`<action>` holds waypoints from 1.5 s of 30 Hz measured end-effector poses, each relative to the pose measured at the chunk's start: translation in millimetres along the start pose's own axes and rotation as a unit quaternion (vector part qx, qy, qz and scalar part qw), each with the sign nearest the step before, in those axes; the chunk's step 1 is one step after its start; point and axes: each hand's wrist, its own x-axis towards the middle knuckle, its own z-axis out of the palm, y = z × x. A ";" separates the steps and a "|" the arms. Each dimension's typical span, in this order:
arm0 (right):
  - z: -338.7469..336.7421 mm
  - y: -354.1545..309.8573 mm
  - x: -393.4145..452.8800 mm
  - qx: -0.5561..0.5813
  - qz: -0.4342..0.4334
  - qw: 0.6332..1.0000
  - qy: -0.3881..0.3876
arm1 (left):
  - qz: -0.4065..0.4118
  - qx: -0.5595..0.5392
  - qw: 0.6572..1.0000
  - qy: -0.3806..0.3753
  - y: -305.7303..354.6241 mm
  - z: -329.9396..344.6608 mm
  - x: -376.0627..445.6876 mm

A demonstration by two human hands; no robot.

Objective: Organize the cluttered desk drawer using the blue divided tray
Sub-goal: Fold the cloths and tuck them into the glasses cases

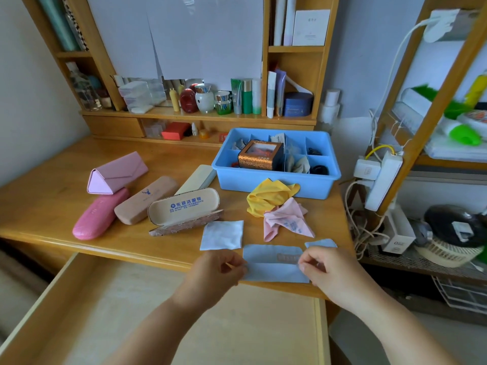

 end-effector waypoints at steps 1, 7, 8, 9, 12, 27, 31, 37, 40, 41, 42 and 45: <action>1.3 -0.1 4.2 -0.013 -0.011 1.000 0.019 | 0.014 0.029 0.999 0.019 0.8 1.2 4.6; 7.4 1.2 34.7 -0.152 -0.046 0.980 0.123 | 0.099 0.223 0.961 0.128 8.8 11.4 37.5; 9.9 2.0 38.7 -0.173 -0.048 0.975 0.129 | 0.102 0.252 0.954 0.129 8.8 13.8 42.7; 12.3 2.6 41.9 -0.193 -0.048 0.971 0.130 | 0.102 0.274 0.948 0.124 8.2 16.2 46.7; 19.2 1.4 39.2 -0.264 -0.063 0.952 0.142 | 0.116 0.319 0.932 0.129 5.7 21.5 47.0; 43.5 10.0 -2.7 -0.252 -0.214 0.929 0.165 | 0.328 0.278 0.901 0.058 -11.3 16.6 11.1; 36.7 -0.8 -10.2 -0.142 -0.195 0.965 0.108 | 0.273 0.178 0.944 0.051 -7.8 5.3 -2.4; 26.1 -15.8 -4.1 0.154 0.073 0.983 -0.067 | 0.067 -0.007 0.994 0.084 -9.9 -2.5 -10.7; 38.9 -30.8 -2.6 0.211 0.108 0.970 -0.047 | 0.080 0.053 0.984 0.147 -4.1 9.8 -19.7; 43.4 -36.2 -3.5 0.219 0.109 0.969 -0.040 | 0.094 0.067 0.982 0.152 -1.1 16.2 -23.5; 47.2 -41.3 -4.9 0.230 0.110 0.966 -0.035 | 0.106 0.067 0.980 0.153 1.8 22.9 -27.6; 52.8 -51.0 -8.6 0.293 0.131 0.947 -0.016 | 0.125 0.030 0.978 0.164 5.8 37.3 -35.1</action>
